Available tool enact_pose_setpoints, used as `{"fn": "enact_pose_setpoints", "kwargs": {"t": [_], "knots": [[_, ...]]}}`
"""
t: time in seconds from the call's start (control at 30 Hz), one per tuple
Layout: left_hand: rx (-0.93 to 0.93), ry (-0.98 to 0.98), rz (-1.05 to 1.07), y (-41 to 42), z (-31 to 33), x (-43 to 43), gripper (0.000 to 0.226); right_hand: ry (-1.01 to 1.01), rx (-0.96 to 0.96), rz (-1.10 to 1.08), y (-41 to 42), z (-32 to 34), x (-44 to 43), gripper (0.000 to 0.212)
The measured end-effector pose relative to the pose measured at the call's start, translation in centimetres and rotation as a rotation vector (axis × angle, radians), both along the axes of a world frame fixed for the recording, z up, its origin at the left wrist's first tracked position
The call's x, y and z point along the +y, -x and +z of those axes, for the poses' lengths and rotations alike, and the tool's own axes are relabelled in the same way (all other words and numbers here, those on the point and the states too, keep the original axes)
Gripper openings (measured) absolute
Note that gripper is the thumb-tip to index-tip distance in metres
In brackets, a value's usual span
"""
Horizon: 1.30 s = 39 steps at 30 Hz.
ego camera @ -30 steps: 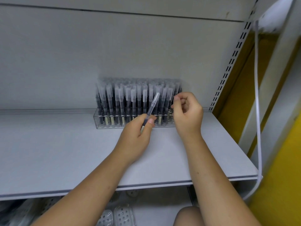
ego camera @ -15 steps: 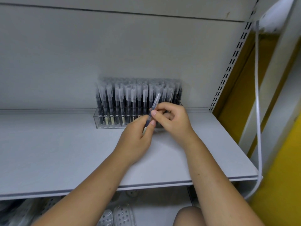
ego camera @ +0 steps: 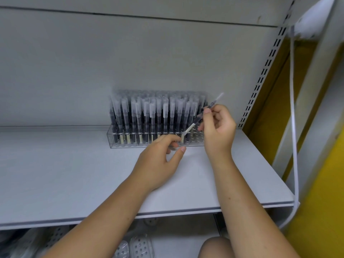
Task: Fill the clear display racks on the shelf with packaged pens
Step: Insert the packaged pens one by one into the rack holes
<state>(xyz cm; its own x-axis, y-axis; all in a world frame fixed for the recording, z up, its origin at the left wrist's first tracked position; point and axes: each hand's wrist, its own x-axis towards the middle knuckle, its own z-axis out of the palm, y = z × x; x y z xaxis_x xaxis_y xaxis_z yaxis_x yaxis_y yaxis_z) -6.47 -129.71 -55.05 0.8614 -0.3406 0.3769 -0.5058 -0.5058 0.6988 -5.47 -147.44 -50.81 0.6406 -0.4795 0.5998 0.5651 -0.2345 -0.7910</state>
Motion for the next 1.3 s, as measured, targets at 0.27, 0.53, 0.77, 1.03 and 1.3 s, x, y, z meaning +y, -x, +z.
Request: {"fn": "enact_pose_setpoints", "kwargs": {"t": [0.27,0.53,0.77,1.03,1.3], "knots": [[-0.015,-0.038,0.007,0.1,0.0,0.0,0.04,0.198,-0.001,-0.211,-1.1,-1.0,-0.9,0.013],[0.001,-0.018,0.012,0.0,-0.1,0.0,0.035,0.304,0.035,-0.232,-1.6,-1.3,-1.1,0.008],[0.009,-0.009,0.011,0.0,-0.1,0.0,0.034,0.495,0.144,-0.226,-2.4,-2.3,-1.3,0.019],[0.016,-0.012,0.008,0.1,0.0,0.0,0.034,0.509,0.192,-0.262,-2.0,-2.4,-1.3,0.011],[-0.001,-0.026,0.012,0.2,0.1,0.0,0.032,0.375,0.148,-0.276,-1.4,-1.7,-0.9,0.019]]}}
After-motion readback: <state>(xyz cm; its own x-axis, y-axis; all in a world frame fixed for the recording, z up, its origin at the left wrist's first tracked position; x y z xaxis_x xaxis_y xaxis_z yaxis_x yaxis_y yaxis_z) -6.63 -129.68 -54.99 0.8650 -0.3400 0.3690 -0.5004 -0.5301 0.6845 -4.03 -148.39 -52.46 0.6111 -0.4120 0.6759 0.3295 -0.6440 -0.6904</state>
